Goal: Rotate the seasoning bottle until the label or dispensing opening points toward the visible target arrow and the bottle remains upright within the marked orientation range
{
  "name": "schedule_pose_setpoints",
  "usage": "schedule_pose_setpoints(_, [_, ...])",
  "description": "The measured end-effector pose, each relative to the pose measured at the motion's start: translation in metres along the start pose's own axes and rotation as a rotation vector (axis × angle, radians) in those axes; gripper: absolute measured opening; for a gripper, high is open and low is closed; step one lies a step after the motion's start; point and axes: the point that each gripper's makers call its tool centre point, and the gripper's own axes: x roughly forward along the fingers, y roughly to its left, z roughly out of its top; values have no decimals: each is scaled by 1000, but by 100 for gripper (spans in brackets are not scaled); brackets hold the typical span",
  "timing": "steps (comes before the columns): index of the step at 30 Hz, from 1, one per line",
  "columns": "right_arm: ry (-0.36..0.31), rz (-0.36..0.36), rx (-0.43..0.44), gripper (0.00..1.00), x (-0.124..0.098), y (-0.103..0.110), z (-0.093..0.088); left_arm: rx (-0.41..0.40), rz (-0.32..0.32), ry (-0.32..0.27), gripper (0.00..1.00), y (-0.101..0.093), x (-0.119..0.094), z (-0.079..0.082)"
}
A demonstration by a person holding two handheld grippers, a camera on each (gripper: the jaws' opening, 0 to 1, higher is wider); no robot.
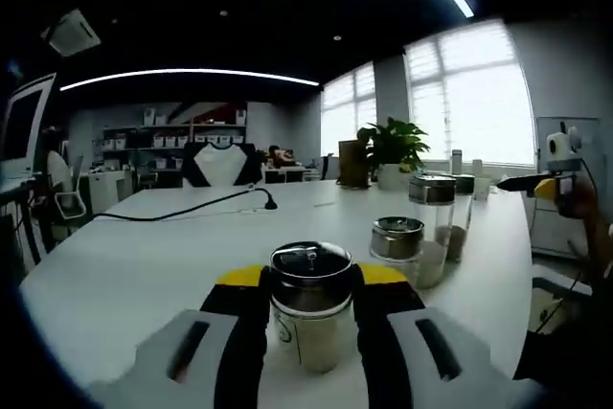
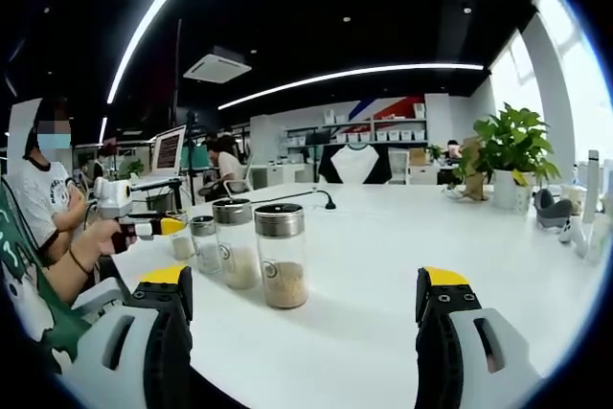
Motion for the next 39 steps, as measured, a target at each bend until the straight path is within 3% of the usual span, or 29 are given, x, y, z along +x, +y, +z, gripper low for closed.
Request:
schedule_pose_setpoints(17, [2, -1, 1, 99, 1, 0, -1, -14, 52, -14, 36, 4, -2, 0])
schedule_pose_setpoints(19, [3, -1, 1, 99, 1, 0, -2, 41, 49, -17, 37, 4, -3, 1])
schedule_pose_setpoints(20, [4, -2, 1, 99, 1, 0, -2, 42, 52, -13, 39, 5, -4, 1])
schedule_pose_setpoints(24, [5, 0, 2, 99, 2, 0, -2, 33, 42, -13, 65, 10, -8, 3])
schedule_pose_setpoints(28, [5, 3, 0, 99, 2, 1, -2, 26, -41, -81, 59, 14, -15, 17])
schedule_pose_setpoints(30, [5, 4, 0, 99, 2, 2, -2, 46, -124, -78, 60, 8, -13, 21])
schedule_pose_setpoints(32, [7, 4, 1, 99, 2, 2, -3, 2, -154, -62, 61, 12, -9, 21])
schedule_pose_setpoints(34, [8, 5, -2, 99, 2, 2, -3, 18, -193, -83, 61, 15, -6, 27])
schedule_pose_setpoints(39, [4, 2, -5, 99, 2, 1, 0, 32, -406, -66, 63, 0, -2, 29])
